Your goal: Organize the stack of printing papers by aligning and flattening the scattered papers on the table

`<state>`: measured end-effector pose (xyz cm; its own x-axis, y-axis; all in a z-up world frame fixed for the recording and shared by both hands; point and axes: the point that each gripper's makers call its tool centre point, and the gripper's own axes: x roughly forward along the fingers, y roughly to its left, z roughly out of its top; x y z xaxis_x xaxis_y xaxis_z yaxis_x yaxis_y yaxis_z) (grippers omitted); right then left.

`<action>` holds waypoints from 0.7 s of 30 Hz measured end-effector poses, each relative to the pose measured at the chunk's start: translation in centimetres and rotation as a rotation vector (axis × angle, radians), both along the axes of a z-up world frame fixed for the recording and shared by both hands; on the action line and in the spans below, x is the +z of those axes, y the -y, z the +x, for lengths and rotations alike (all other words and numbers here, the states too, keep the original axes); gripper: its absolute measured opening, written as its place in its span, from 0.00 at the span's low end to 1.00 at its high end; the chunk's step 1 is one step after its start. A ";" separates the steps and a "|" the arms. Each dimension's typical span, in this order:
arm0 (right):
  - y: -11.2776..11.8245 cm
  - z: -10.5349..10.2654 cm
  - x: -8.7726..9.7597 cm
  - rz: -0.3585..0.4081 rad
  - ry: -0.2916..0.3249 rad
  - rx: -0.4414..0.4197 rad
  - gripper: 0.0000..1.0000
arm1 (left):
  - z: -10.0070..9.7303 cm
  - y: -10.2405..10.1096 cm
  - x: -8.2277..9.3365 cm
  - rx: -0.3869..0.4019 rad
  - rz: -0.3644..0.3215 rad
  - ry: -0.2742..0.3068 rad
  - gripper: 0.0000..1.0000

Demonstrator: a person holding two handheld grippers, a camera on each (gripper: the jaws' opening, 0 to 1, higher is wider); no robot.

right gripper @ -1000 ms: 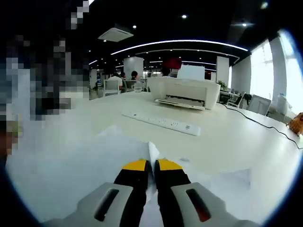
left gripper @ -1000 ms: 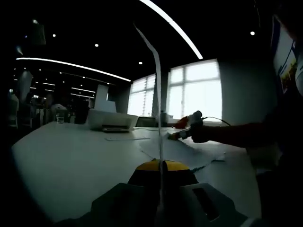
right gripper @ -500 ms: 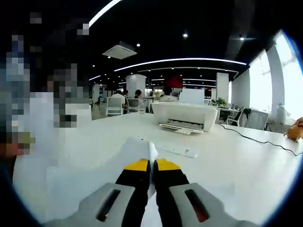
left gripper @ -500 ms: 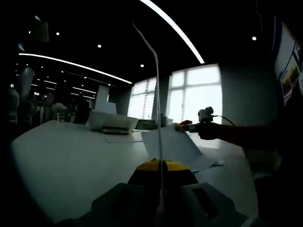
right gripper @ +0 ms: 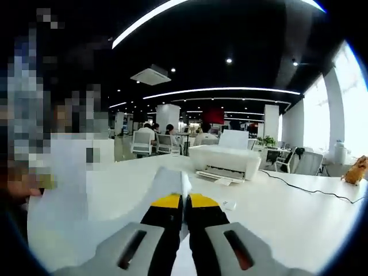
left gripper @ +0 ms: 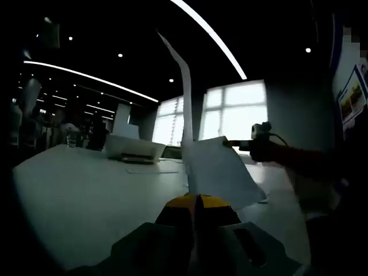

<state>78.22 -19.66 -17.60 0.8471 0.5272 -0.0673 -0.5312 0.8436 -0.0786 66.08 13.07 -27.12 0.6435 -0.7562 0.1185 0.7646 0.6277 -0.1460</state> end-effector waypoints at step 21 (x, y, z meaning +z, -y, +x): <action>-1.8 -5.3 6.3 0.075 0.162 0.168 0.00 | -0.5 0.2 0.0 0.002 0.007 -0.005 0.06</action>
<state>72.94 -17.87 -11.29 0.7434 0.6603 0.1069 -0.6504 0.7509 -0.1148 65.58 12.88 -27.08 0.6455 -0.7558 0.1096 0.7626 0.6303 -0.1455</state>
